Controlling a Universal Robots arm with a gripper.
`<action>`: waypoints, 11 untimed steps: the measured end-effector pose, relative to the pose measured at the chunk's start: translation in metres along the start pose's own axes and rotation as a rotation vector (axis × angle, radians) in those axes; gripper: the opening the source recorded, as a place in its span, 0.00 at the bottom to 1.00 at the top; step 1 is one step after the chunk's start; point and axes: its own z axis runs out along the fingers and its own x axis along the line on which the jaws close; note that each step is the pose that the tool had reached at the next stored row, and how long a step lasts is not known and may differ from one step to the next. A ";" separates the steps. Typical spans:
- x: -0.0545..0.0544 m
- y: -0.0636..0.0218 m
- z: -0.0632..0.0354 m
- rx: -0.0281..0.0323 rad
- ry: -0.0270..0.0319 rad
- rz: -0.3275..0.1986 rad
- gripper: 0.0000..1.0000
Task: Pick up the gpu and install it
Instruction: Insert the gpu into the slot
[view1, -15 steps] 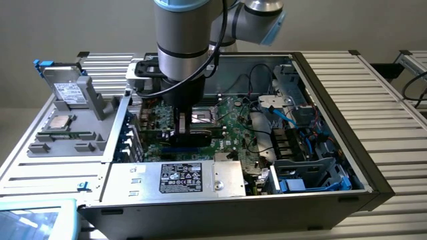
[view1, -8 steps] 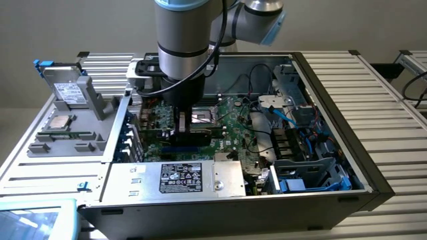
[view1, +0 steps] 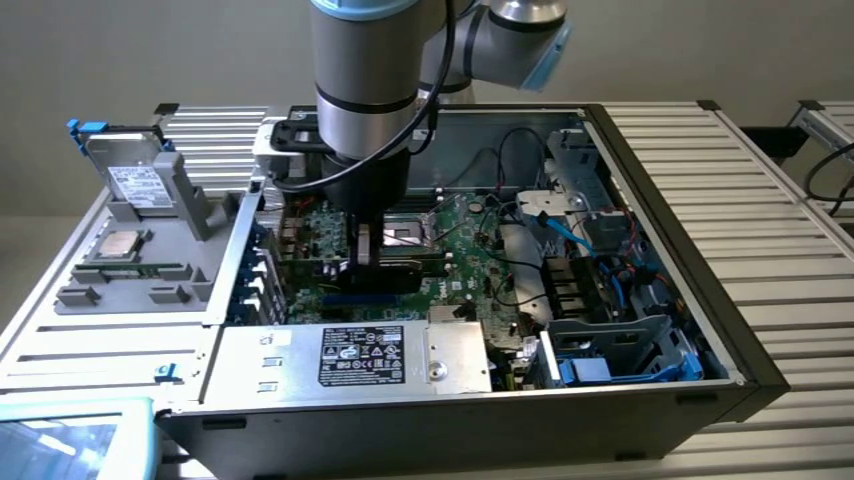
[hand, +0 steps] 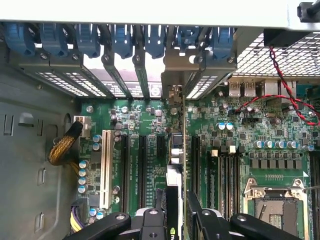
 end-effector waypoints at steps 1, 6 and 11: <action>0.000 0.0000 0.0003 -0.0003 0.0012 0.000 0.27; 0.000 0.0000 0.0014 -0.0005 0.0024 0.000 0.27; 0.000 -0.0001 0.0026 -0.0006 0.0026 0.000 0.27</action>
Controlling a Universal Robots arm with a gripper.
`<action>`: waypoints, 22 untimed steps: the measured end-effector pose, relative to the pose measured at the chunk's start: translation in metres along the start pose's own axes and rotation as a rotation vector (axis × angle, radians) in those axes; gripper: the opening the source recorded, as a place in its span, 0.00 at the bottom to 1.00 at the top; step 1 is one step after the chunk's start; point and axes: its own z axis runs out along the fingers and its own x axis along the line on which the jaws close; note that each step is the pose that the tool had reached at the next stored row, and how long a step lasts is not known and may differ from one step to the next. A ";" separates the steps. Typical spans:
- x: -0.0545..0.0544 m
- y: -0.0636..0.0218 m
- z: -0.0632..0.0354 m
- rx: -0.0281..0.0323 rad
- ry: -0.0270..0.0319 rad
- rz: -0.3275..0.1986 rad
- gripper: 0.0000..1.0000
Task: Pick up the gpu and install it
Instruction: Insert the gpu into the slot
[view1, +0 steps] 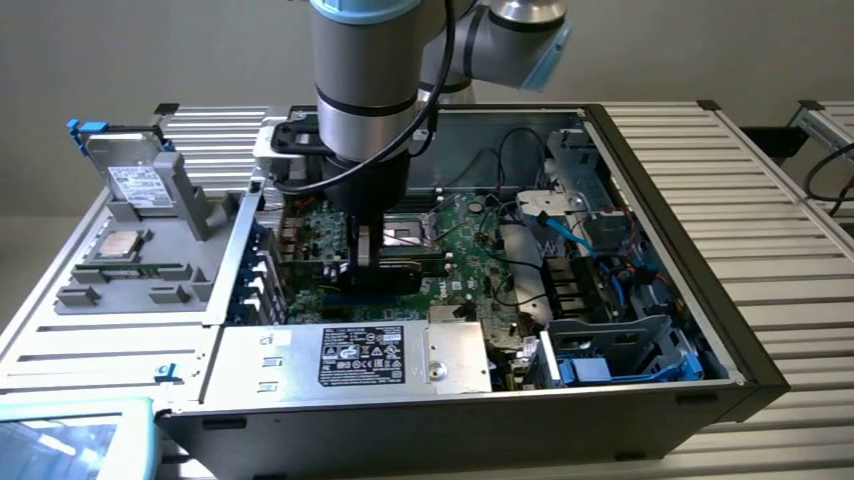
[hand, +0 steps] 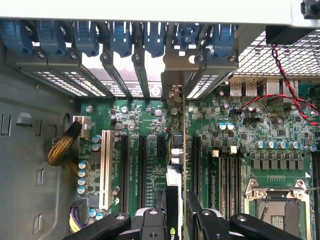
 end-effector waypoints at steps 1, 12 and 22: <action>0.000 0.0000 0.0001 0.0000 -0.0002 0.000 0.27; -0.001 0.0000 0.0004 -0.0008 -0.0002 0.002 0.27; -0.001 -0.0002 0.0026 -0.0009 0.0005 0.002 0.27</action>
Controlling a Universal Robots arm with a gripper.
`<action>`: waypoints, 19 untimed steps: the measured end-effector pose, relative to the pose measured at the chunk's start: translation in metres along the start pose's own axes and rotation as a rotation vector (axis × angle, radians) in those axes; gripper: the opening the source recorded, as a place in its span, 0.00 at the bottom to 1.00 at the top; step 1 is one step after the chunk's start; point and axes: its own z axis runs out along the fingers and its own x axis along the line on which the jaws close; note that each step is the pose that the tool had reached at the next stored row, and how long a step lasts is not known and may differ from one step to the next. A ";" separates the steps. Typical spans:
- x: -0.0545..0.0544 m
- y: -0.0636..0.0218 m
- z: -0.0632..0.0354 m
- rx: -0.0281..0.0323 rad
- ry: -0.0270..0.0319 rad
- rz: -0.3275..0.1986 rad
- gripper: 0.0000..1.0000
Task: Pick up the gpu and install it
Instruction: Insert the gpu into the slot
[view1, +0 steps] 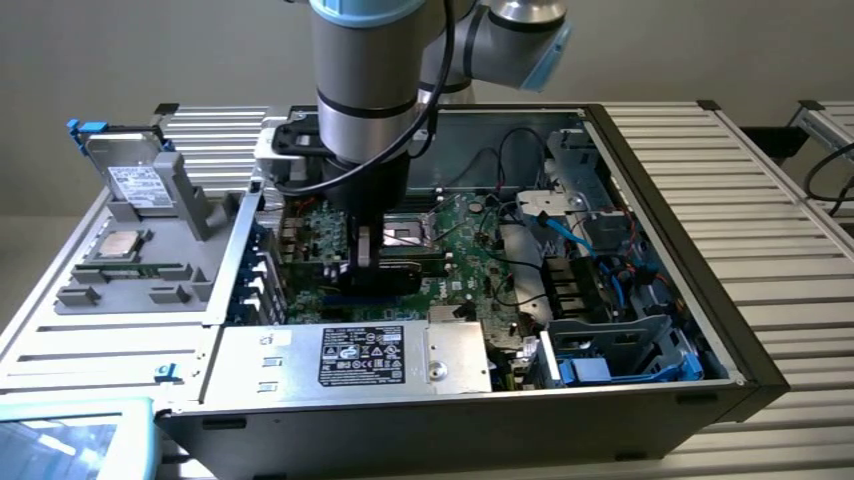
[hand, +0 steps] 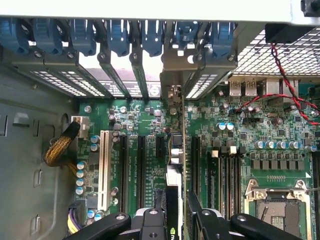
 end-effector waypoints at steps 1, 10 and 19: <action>0.000 0.0000 0.0001 0.0000 0.0000 0.000 0.27; 0.000 0.0041 0.0011 0.0002 0.0001 0.000 0.27; 0.000 0.0060 0.0012 0.0001 0.0053 0.001 0.27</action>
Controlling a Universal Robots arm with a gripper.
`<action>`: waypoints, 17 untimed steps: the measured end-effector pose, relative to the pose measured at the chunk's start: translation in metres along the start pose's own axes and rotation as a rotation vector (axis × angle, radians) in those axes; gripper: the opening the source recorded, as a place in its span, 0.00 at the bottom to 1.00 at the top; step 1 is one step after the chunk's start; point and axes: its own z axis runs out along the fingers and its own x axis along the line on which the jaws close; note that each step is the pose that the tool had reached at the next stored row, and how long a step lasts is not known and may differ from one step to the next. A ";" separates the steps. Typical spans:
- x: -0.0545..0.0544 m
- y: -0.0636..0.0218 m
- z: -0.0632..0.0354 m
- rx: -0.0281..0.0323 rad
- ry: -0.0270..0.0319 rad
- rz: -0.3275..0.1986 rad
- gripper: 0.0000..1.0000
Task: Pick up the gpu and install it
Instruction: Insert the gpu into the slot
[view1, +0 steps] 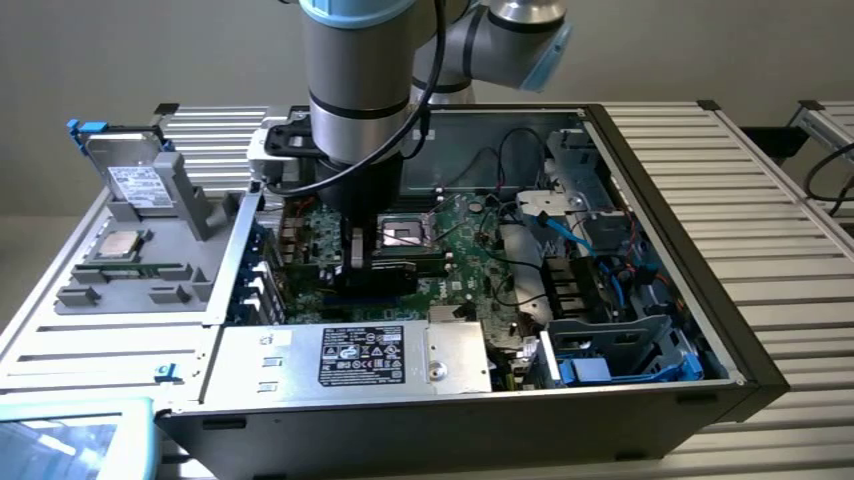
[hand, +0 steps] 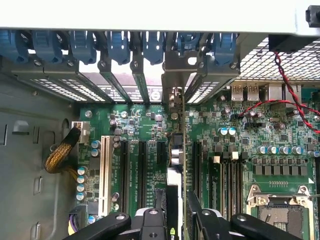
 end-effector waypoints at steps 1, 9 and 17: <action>0.000 0.0000 0.0000 0.0000 0.0000 0.000 0.27; 0.000 -0.0002 0.0013 0.0000 0.0001 0.000 0.27; 0.000 -0.0002 0.0023 0.0000 0.0003 0.000 0.27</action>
